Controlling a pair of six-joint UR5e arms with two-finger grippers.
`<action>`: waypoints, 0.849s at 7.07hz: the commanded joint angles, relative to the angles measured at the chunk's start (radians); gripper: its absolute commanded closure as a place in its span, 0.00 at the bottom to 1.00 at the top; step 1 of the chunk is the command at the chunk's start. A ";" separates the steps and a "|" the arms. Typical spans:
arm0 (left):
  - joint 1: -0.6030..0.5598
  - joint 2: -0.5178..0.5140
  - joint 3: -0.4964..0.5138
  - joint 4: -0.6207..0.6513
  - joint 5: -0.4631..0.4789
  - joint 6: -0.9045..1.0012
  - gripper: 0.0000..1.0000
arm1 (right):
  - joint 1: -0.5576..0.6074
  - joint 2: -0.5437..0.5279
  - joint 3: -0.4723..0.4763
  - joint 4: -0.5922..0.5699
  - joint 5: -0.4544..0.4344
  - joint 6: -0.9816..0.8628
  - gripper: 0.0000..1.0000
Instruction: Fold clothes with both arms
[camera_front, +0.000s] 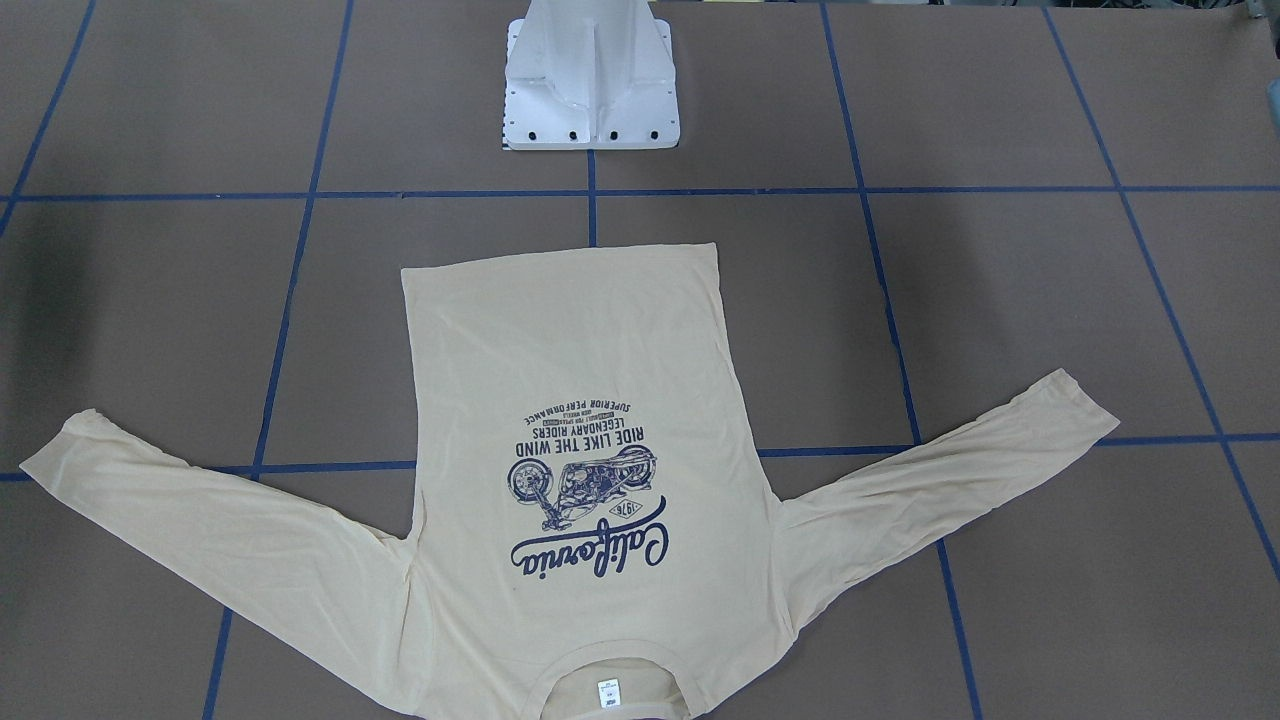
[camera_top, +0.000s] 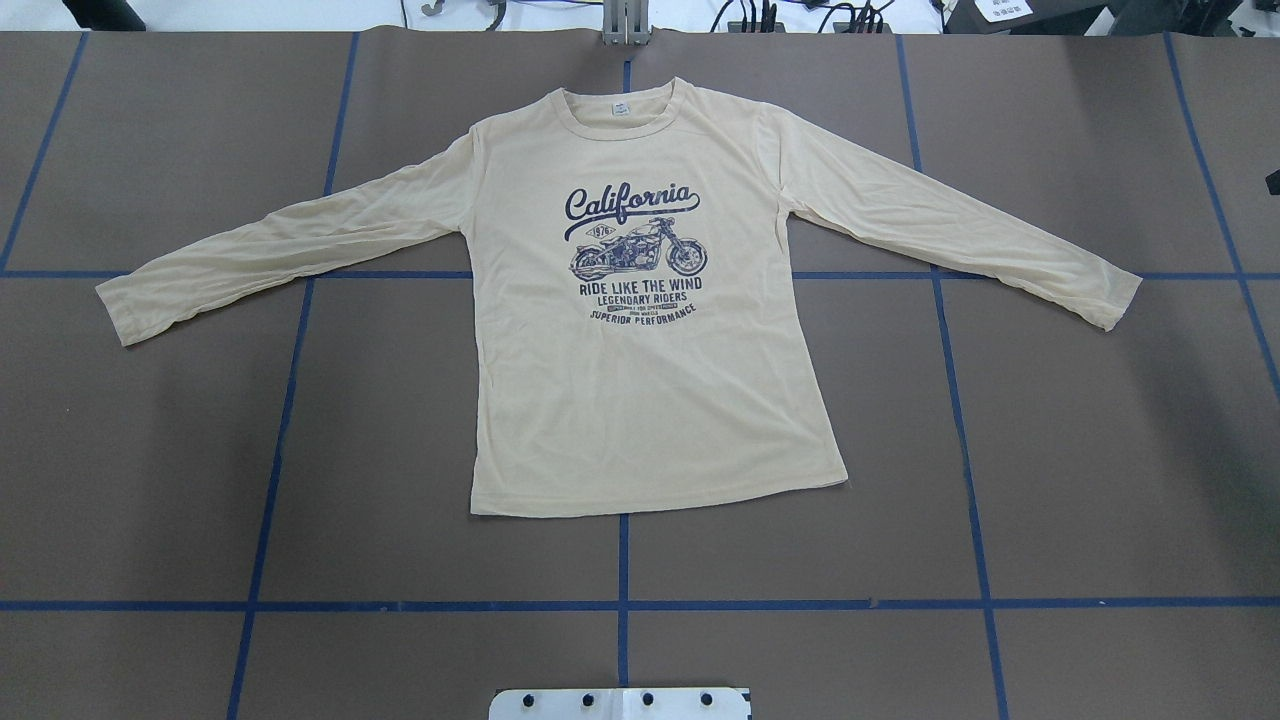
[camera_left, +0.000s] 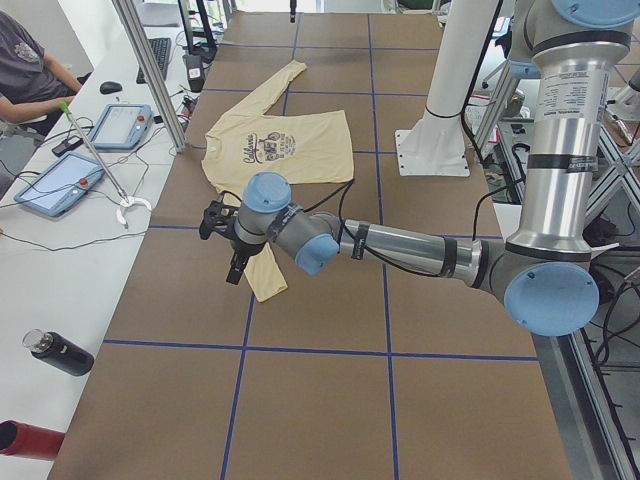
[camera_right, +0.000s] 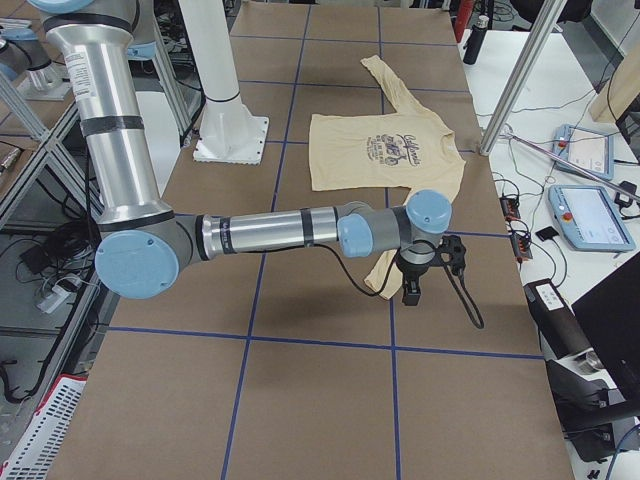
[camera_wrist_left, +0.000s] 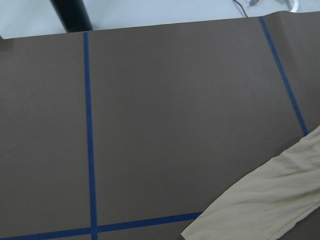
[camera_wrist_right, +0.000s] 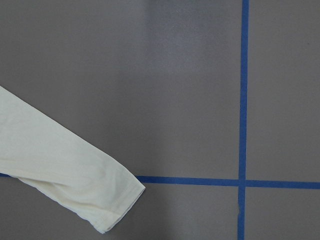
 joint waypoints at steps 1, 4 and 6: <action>0.005 -0.078 -0.051 0.150 -0.100 0.011 0.00 | 0.045 0.062 0.008 -0.206 0.000 -0.205 0.00; 0.039 -0.041 -0.105 0.146 -0.104 0.000 0.00 | 0.036 0.031 0.002 -0.139 -0.006 -0.213 0.00; 0.056 -0.028 -0.131 0.144 -0.118 0.000 0.00 | 0.013 -0.044 -0.100 0.075 0.011 -0.203 0.00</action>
